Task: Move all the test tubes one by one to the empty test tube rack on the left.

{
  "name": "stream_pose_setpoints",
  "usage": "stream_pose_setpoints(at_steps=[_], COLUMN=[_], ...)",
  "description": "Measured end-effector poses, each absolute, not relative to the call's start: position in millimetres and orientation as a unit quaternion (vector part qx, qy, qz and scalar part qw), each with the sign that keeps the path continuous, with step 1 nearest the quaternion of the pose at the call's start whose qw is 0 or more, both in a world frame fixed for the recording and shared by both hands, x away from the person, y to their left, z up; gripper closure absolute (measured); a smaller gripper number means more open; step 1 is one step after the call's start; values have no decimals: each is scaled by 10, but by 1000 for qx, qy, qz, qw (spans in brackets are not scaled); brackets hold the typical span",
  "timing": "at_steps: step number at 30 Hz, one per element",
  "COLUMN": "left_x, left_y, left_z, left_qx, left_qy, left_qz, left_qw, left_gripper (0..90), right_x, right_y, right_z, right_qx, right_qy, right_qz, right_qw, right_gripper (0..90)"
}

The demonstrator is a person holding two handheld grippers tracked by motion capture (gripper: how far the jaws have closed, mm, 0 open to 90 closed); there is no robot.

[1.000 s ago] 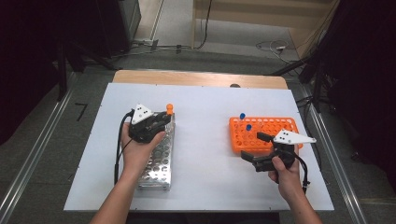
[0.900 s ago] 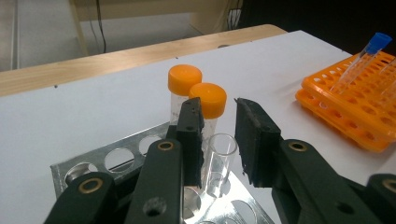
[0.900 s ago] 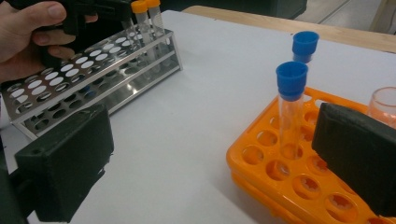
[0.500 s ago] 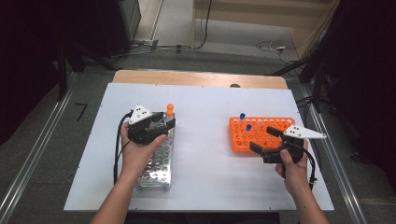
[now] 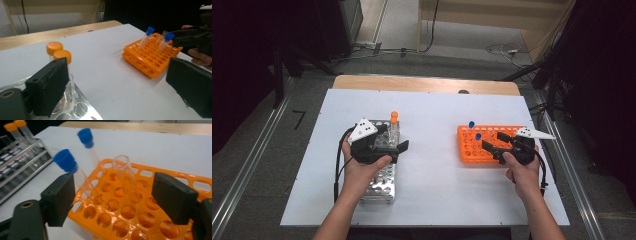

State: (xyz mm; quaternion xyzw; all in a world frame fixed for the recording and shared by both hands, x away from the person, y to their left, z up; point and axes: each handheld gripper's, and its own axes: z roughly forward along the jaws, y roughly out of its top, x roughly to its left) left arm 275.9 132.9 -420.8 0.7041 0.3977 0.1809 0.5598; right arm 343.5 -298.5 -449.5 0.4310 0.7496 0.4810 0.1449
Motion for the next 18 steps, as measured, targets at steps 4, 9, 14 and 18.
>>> stream_pose_setpoints(at_steps=[4,9,14,18], left_x=[2714,2658,2623,2610], left_y=[1317,1291,1250,1237], left_z=[-4204,-4198,-4190,-4189], left_qx=[703,707,710,712], left_qy=[394,388,384,381], left_qz=[170,166,160,158], left_qw=[567,567,568,568], left_gripper=[7,6,6,6], right_x=[3507,3547,3548,3549], right_y=[-2948,-2909,-2865,-2831], right_z=[-4567,-4630,-4692,-4741], right_qx=[440,452,455,452], right_qy=[753,753,753,756], right_qz=[464,445,430,424], right_qw=[154,174,202,211], right_gripper=[298,404,501,559])
